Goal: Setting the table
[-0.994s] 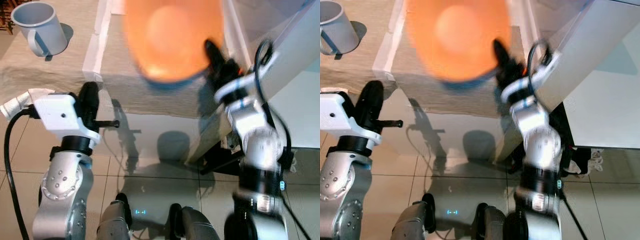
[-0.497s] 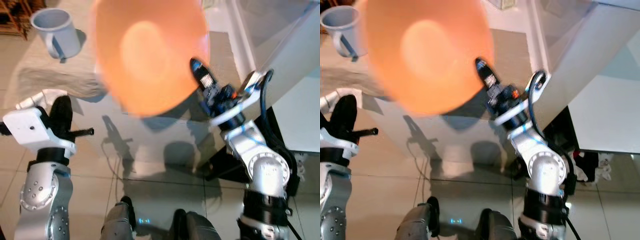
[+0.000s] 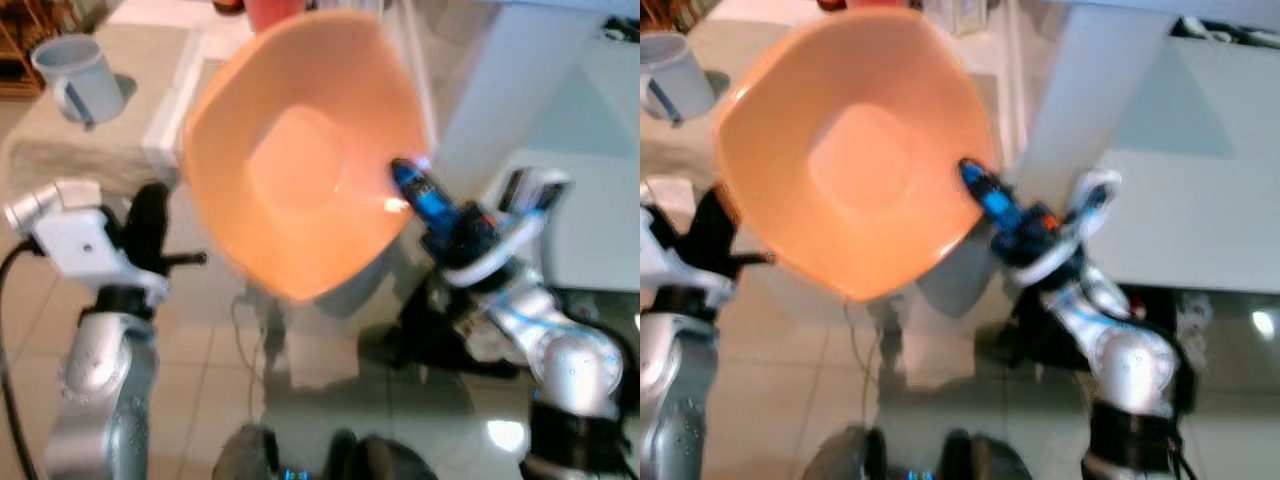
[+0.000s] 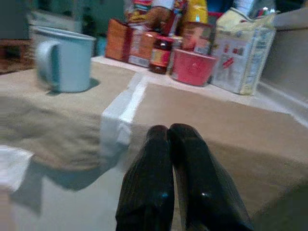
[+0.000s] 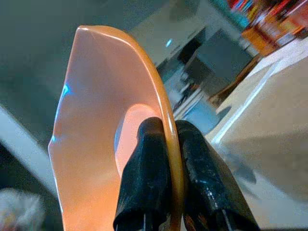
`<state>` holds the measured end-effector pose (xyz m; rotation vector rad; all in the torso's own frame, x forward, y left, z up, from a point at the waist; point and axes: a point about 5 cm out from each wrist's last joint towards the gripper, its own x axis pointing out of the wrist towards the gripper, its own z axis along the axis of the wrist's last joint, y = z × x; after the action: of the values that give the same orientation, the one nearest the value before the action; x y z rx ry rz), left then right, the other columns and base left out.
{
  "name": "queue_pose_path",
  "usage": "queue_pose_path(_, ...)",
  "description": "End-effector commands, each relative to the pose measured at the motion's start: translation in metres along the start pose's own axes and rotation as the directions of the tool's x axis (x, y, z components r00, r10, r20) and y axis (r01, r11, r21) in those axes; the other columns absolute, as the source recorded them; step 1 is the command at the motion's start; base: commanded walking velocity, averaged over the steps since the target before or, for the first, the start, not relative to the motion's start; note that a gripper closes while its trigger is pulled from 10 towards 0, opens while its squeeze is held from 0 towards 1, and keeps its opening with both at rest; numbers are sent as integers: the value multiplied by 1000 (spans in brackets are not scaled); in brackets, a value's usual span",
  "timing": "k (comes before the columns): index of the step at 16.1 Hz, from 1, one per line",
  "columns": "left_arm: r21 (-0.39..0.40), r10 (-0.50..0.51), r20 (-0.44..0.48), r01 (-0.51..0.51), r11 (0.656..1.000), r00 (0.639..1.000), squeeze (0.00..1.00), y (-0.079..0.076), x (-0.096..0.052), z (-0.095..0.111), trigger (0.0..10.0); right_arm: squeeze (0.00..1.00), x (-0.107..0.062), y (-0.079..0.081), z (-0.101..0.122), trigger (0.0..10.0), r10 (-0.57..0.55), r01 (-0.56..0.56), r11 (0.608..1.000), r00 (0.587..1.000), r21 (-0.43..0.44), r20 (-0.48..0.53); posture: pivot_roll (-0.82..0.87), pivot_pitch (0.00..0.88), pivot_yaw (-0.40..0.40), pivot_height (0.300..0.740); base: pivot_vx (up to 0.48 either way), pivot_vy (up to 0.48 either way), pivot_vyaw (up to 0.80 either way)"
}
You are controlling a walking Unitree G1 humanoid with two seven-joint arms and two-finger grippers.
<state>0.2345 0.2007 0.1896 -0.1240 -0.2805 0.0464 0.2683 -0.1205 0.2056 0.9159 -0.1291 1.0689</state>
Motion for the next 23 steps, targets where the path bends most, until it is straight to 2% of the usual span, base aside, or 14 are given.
queue_pose_path(1, -11, -16, 1, 16, 1000, 1000, 0, -2, 0, -2, 10000, 0, -2, 2, 8, 10000, 23, -22, 999, 1000, -42, 17, -71, 123, -11, 740, 0, -472, 0)
queue_pose_path(5, -19, -43, -14, 42, 999, 999, 0, -6, 2, -11, 10000, 0, -1, -14, 0, 10000, -79, 77, 992, 997, -102, -12, -86, 109, -6, 740, 0, -469, 0)
queue_pose_path(7, -13, -79, -58, 79, 997, 995, 0, -13, 0, -25, 10000, 0, 2, -24, -4, 10000, -165, 164, 979, 986, -125, 0, -91, 104, -6, 740, 0, -469, 0)
queue_pose_path(10, -25, -105, -74, 103, 994, 992, 0, -19, -1, -32, 10000, 0, -1, -42, -2, 10000, -305, 314, 939, 949, -140, 80, -98, 100, 4, 740, 0, -466, 0)
queue_pose_path(16, -24, -133, -59, 131, 991, 989, 0, -22, 7, -33, 10000, 0, -11, -70, 7, 10000, -524, 550, 820, 833, -160, 177, -110, 98, 13, 740, 0, -464, -133)
queue_pose_path(20, -26, -144, -48, 143, 989, 988, 0, -25, 10, -32, 10000, 0, -13, -78, 14, 10000, -575, 615, 770, 784, -170, 234, -113, 101, 11, 740, 0, -461, -800)
queue_pose_path(23, -32, -150, -58, 148, 988, 987, 0, -28, 11, -34, 10000, 0, -13, -79, 15, 10000, -587, 631, 759, 771, -163, 249, -113, 101, 9, 740, 0, -460, -800)
